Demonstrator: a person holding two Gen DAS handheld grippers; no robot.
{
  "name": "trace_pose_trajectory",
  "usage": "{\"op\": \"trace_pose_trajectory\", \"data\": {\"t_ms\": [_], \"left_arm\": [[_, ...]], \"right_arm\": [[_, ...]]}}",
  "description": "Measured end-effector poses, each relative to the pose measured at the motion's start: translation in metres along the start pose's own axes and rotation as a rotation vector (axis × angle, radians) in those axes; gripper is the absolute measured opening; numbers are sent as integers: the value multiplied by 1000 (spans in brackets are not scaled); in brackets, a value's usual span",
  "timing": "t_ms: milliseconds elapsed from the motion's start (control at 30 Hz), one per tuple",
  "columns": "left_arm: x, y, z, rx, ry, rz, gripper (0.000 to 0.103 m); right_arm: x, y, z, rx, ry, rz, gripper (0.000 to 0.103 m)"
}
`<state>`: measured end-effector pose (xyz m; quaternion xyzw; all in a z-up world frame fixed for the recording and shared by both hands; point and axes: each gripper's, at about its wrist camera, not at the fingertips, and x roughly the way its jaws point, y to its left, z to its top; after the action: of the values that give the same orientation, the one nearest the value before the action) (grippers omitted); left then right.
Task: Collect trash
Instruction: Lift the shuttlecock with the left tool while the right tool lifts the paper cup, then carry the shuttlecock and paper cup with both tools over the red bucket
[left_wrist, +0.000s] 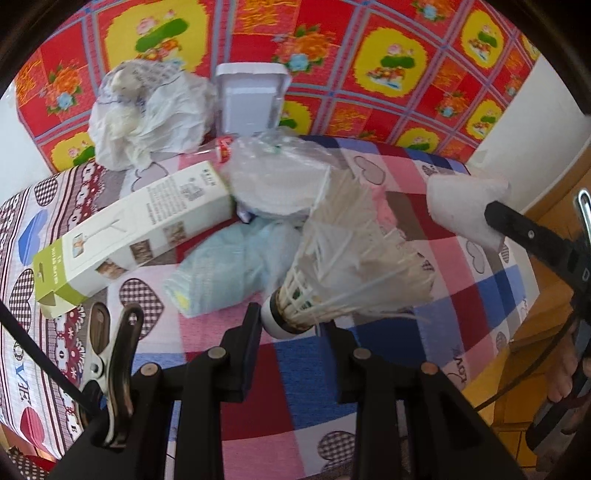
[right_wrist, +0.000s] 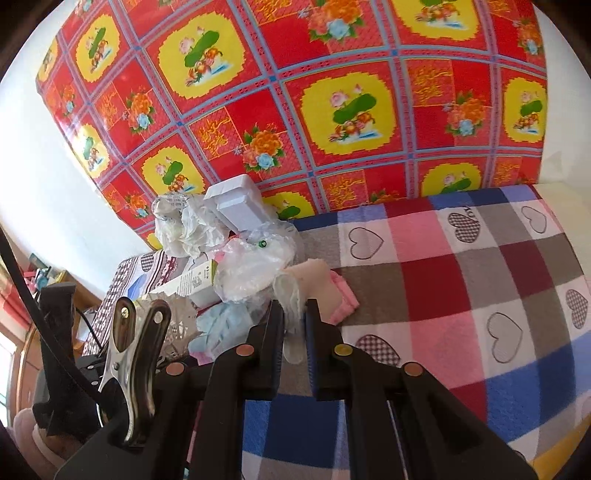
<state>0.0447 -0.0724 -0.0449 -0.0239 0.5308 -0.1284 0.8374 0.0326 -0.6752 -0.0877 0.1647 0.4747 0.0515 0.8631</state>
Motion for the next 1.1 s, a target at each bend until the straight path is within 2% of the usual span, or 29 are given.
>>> {"op": "trace_pose_trajectory", "data": {"t_ms": [633, 1100], "left_arm": [[6, -97, 4, 95, 33, -67, 31], [8, -179, -5, 140, 50, -109, 31]], "right_arm": [[-67, -61, -27, 72, -30, -24, 12], [-126, -113, -47, 121, -77, -45, 12]]}}
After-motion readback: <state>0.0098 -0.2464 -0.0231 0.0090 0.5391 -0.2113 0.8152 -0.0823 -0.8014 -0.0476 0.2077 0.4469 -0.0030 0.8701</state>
